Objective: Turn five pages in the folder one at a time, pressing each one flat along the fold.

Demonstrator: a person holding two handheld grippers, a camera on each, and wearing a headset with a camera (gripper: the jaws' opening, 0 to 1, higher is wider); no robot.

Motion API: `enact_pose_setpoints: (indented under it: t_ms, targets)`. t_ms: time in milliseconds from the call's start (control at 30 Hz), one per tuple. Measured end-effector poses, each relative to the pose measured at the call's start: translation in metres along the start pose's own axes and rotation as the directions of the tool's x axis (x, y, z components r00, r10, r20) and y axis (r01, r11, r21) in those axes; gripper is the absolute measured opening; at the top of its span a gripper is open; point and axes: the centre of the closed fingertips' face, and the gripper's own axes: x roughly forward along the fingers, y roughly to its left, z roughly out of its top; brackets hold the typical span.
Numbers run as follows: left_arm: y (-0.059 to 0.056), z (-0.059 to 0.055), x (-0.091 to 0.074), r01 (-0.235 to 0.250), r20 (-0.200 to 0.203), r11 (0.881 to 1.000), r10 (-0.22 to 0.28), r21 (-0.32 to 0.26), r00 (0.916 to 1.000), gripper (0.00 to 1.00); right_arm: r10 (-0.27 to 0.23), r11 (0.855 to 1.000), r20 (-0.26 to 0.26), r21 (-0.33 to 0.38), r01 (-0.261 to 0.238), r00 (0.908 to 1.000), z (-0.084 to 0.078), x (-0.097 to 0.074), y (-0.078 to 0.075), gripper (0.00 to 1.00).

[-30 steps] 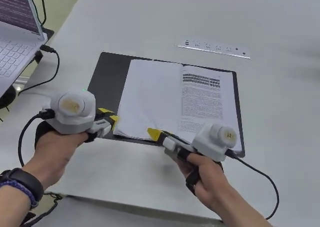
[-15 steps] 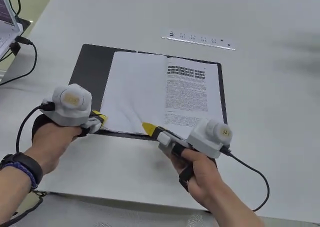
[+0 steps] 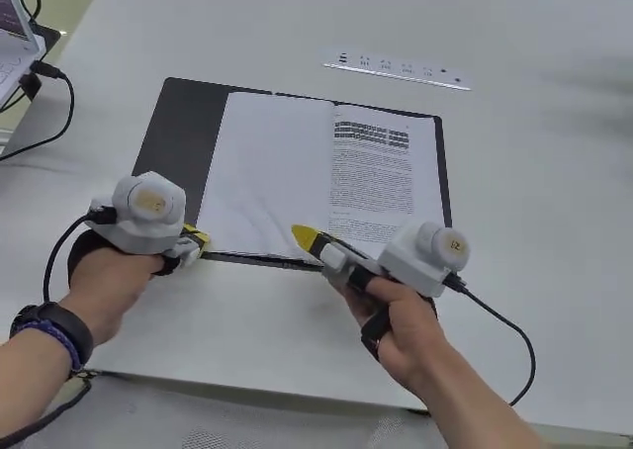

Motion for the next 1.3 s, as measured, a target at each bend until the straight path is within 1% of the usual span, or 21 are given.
enact_pose_setpoints:
  t_ms: [33, 167, 267, 333, 367, 467, 600, 767, 867, 933, 967, 1033, 1133, 1167, 1233, 1267, 1300]
  targets:
    - [0.0, 0.0, 0.0, 0.001, -0.001, 1.0, -0.001, -0.002, 1.0, 0.0, -0.007, 1.0, 0.001, -0.002, 0.007, 1.0, 0.002, 0.0, -0.003, 0.17]
    - [-0.001, -0.002, -0.001, -0.004, 0.009, 1.0, 0.004, -0.001, 1.0, 0.0, -0.024, 1.0, 0.044, 0.008, 0.023, 0.9988, 0.02, 0.0, -0.013, 0.15]
    - [-0.001, -0.001, -0.002, 0.001, 0.012, 1.0, 0.0, -0.017, 0.9999, 0.0, -0.032, 0.999, 0.054, -0.003, 0.032, 0.998, 0.031, 0.005, -0.019, 0.13]
    - [-0.001, -0.001, -0.002, 0.0, 0.011, 1.0, 0.001, -0.03, 0.9999, 0.0, -0.043, 0.999, 0.06, -0.025, 0.044, 0.9973, 0.04, 0.009, -0.025, 0.12]
    - [-0.001, -0.001, -0.002, -0.002, 0.011, 0.999, 0.003, -0.036, 0.9999, 0.0, -0.057, 0.997, 0.069, -0.044, 0.06, 0.996, 0.046, 0.011, -0.03, 0.1]
    - [0.0, -0.001, -0.002, -0.02, 0.009, 0.998, 0.021, -0.065, 0.9997, 0.0, -0.082, 0.995, 0.07, -0.05, 0.086, 0.9941, 0.054, 0.015, -0.045, 0.06]
    - [0.0, -0.001, -0.002, -0.027, 0.003, 0.997, 0.028, -0.073, 0.9996, 0.0, -0.089, 0.995, 0.079, -0.042, 0.093, 0.9929, 0.06, 0.022, -0.057, 0.04]
    - [0.001, -0.001, -0.001, -0.021, 0.002, 0.997, 0.022, -0.072, 0.9998, 0.0, -0.083, 0.994, 0.056, -0.066, 0.087, 0.995, 0.062, 0.036, -0.061, 0.03]
    - [0.002, -0.001, -0.001, -0.015, 0.003, 0.995, 0.015, -0.096, 0.9999, 0.0, -0.08, 0.995, 0.065, -0.056, 0.084, 0.9947, 0.067, 0.042, -0.063, 0.01]
    - [0.002, -0.001, -0.001, -0.015, 0.004, 0.995, 0.016, -0.103, 0.9999, 0.0, -0.088, 0.994, 0.07, -0.055, 0.092, 0.9937, 0.069, 0.045, -0.064, 0.0]
    - [0.002, -0.001, -0.001, -0.017, 0.004, 0.994, 0.017, -0.105, 0.9998, 0.0, -0.097, 0.994, 0.074, -0.05, 0.101, 0.9926, 0.07, 0.048, -0.069, 0.0]
    - [0.002, -0.001, -0.001, -0.021, 0.005, 0.994, 0.022, -0.104, 0.9998, 0.0, -0.104, 0.993, 0.073, -0.044, 0.107, 0.9919, 0.07, 0.052, -0.073, 0.0]
    - [0.004, -0.001, 0.0, -0.023, 0.007, 0.994, 0.024, -0.108, 0.9997, 0.0, -0.107, 0.993, 0.074, -0.036, 0.11, 0.9914, 0.071, 0.057, -0.076, 0.0]
    - [0.004, -0.001, 0.0, -0.023, 0.007, 0.994, 0.024, -0.109, 0.9997, 0.0, -0.102, 0.994, 0.088, -0.031, 0.105, 0.9909, 0.074, 0.058, -0.076, 0.0]
    - [0.004, -0.001, 0.001, -0.024, 0.008, 0.994, 0.025, -0.107, 0.9997, 0.0, -0.104, 0.994, 0.088, -0.021, 0.106, 0.9907, 0.077, 0.06, -0.076, 0.0]
    - [0.004, -0.001, 0.001, -0.024, 0.008, 0.994, 0.025, -0.105, 0.9997, 0.0, -0.107, 0.994, 0.098, -0.023, 0.11, 0.9894, 0.08, 0.062, -0.077, 0.0]
    - [0.004, -0.001, 0.001, -0.024, 0.009, 0.994, 0.025, -0.108, 0.9996, 0.0, -0.11, 0.993, 0.104, -0.024, 0.113, 0.9885, 0.08, 0.062, -0.074, 0.0]
